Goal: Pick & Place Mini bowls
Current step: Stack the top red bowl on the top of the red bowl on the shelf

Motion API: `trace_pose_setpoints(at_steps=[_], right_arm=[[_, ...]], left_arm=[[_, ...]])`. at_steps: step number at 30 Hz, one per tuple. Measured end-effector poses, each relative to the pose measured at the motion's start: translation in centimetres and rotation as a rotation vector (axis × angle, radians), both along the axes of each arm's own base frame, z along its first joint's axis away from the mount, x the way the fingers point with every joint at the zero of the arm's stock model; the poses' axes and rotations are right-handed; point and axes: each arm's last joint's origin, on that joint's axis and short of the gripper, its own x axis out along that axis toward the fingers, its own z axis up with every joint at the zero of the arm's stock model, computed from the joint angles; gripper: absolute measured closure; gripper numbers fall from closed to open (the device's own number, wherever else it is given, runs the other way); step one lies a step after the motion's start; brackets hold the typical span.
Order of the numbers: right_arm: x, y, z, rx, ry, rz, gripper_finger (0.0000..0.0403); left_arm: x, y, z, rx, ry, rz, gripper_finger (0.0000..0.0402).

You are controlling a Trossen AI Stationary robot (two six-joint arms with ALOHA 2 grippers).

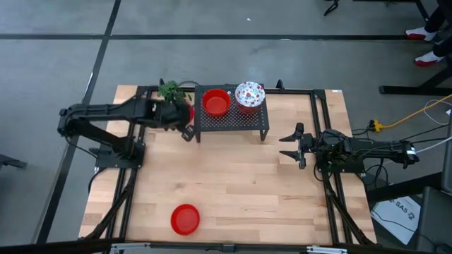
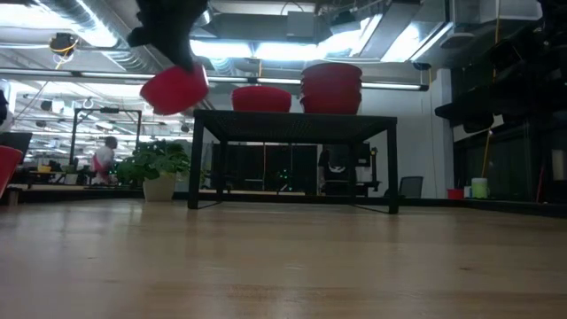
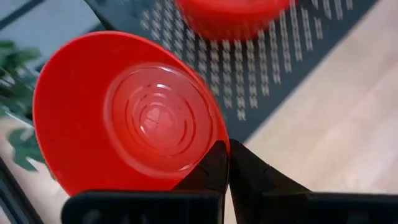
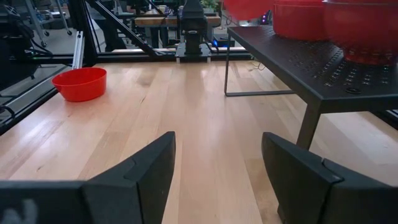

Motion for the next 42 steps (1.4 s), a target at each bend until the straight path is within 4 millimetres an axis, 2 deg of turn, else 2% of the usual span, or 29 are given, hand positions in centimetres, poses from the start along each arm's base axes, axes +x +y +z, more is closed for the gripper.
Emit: trace_pose_setpoints(at_steps=[8, 13, 20, 28, 33, 42], right_arm=[[0.0, 0.0, 0.0, 0.0, 0.0, 0.0, 0.0166], [0.0, 0.0, 0.0, 0.0, 0.0, 0.0, 0.0166], [0.0, 0.0, 0.0, 0.0, 0.0, 0.0, 0.0166], [0.0, 0.0, 0.0, 0.0, 0.0, 0.0, 0.0166], [0.0, 0.0, 0.0, 0.0, 0.0, 0.0, 0.0166], [0.0, 0.0, 0.0, 0.0, 0.0, 0.0, 0.0166]], left_arm=[[-0.2, 2.5, 2.6, 0.144, 0.008, -0.013, 0.0398], [0.3, 3.6, 4.0, 0.278, 0.105, -0.174, 0.0398], [1.8, 5.0, 5.5, 0.434, 0.239, -0.36, 0.0398], [4.7, 5.5, 5.6, 0.553, 0.399, -0.678, 0.0398], [6.3, 5.5, 5.2, 0.563, 0.427, -0.828, 0.0398], [8.4, 4.5, 5.1, 0.568, 0.426, -0.982, 0.0398]])
